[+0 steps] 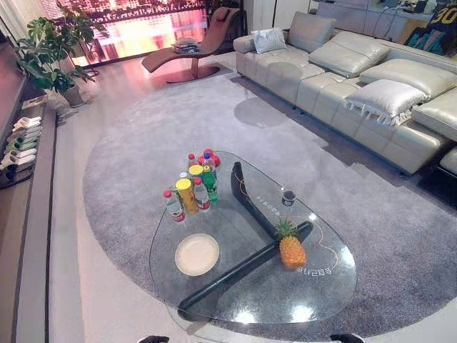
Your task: Pick up the fruit to the plate
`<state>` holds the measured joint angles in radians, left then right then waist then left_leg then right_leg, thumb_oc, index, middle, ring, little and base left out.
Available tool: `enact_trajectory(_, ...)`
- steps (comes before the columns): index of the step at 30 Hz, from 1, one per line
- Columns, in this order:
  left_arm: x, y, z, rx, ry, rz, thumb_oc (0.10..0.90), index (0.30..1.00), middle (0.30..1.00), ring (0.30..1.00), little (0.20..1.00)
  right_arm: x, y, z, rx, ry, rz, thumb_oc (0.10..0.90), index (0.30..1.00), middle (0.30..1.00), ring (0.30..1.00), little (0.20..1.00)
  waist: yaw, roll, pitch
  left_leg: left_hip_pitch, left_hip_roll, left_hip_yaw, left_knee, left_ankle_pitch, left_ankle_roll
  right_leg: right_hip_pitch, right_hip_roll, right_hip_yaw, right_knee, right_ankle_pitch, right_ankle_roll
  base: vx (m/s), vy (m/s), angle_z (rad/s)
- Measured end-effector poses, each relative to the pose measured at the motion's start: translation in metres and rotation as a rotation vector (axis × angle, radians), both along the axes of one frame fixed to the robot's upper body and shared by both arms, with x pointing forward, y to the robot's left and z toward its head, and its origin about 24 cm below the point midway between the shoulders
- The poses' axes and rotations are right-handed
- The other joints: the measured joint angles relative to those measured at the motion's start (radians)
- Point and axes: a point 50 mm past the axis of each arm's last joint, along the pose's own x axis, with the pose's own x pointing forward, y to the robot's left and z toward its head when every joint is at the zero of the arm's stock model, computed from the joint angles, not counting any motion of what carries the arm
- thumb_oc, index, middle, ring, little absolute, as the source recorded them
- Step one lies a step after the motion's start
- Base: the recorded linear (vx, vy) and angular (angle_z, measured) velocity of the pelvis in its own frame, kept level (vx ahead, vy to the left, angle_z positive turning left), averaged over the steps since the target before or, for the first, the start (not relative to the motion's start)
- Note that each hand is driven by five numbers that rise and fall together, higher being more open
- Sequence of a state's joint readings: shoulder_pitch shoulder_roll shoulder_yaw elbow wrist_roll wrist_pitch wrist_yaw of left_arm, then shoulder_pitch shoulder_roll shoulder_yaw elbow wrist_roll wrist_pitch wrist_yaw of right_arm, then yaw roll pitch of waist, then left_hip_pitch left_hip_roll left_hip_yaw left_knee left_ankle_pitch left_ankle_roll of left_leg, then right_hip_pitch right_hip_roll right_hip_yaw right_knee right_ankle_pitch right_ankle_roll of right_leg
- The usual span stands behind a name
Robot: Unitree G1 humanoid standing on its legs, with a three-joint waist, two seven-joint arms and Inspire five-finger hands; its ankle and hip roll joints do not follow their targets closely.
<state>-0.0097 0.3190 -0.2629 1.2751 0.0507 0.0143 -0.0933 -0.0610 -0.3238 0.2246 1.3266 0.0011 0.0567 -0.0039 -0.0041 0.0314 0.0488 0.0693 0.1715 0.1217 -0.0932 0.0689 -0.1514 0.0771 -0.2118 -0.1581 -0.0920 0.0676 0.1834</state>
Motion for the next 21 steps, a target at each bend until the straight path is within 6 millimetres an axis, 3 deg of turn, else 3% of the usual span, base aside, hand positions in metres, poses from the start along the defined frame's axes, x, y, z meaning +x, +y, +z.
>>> enact_trajectory(21,0.0000,-0.0007,-0.0002,-0.005,0.000,-0.002,0.800,0.900,0.900,0.900,0.900,0.0000,-0.0009,0.0003,-0.003,0.001,0.000,0.800,0.900,0.900,0.900,0.900,0.000,0.003,0.000,-0.002,0.000,0.000,0.000,0.000,0.000,-0.003,0.000,0.000,0.000,0.000,0.000,0.00,0.000,-0.01)
